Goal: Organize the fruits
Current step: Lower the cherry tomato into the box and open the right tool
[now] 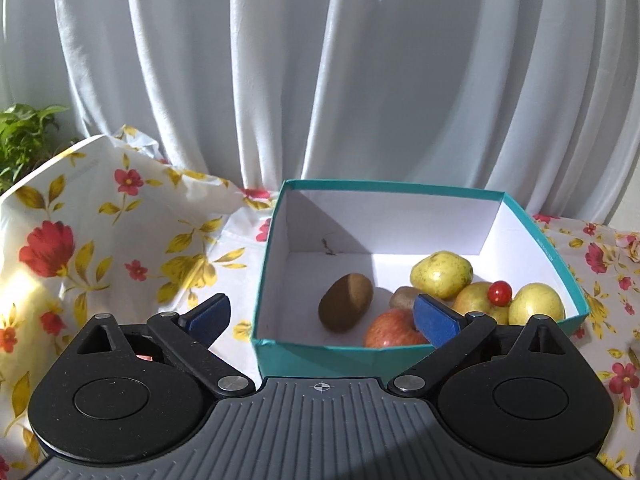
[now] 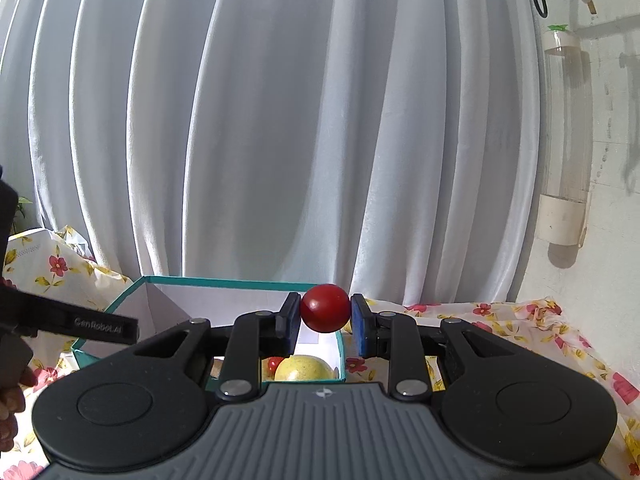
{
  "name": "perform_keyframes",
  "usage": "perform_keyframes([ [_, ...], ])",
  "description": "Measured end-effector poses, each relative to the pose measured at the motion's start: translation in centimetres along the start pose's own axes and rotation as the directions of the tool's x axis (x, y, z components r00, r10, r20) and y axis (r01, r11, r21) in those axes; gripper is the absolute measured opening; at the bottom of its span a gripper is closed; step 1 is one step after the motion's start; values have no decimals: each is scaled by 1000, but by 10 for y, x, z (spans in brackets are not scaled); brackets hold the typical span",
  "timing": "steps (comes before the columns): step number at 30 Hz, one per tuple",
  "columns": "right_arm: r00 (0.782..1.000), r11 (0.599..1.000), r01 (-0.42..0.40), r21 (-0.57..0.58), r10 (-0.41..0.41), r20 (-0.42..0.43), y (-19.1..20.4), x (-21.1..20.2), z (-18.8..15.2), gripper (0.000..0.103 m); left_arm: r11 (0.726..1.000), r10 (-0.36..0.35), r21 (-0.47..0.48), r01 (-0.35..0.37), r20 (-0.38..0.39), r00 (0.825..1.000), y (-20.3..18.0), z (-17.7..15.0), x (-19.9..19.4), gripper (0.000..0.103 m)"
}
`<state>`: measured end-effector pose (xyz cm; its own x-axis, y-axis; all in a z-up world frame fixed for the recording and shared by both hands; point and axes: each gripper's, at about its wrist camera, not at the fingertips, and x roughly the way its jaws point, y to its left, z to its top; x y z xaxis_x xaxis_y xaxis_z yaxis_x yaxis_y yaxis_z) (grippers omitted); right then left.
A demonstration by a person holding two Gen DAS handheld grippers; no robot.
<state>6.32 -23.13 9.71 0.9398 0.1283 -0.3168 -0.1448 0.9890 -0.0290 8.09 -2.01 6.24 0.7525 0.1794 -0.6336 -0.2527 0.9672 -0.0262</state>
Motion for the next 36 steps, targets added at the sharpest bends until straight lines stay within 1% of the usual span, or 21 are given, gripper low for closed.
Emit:
perform_keyframes([
  [7, 998, 998, -33, -44, 35, 52, 16, 1, 11, 26, 1000, 17, 2, -17, -49, 999, 14, -14, -6, 101],
  [14, 996, 997, -57, -48, 60, 61, 21, 9, 17, 26, 999, 46, -2, -46, -81, 996, 25, -29, -8, 101],
  [21, 996, 997, -56, -45, 59, 69, 26, 22, 19, 26, 998, 56, -13, -58, -112, 992, 34, -37, -6, 101],
  [26, 994, 999, -43, -23, 45, 100, 23, 27, 19, 26, 998, 61, -12, -63, -133, 989, 36, -42, -4, 101],
  [36, 998, 999, -52, -8, 52, 19, 25, 62, 8, 26, 997, 79, -3, -80, -142, 987, 43, -45, -6, 101],
])
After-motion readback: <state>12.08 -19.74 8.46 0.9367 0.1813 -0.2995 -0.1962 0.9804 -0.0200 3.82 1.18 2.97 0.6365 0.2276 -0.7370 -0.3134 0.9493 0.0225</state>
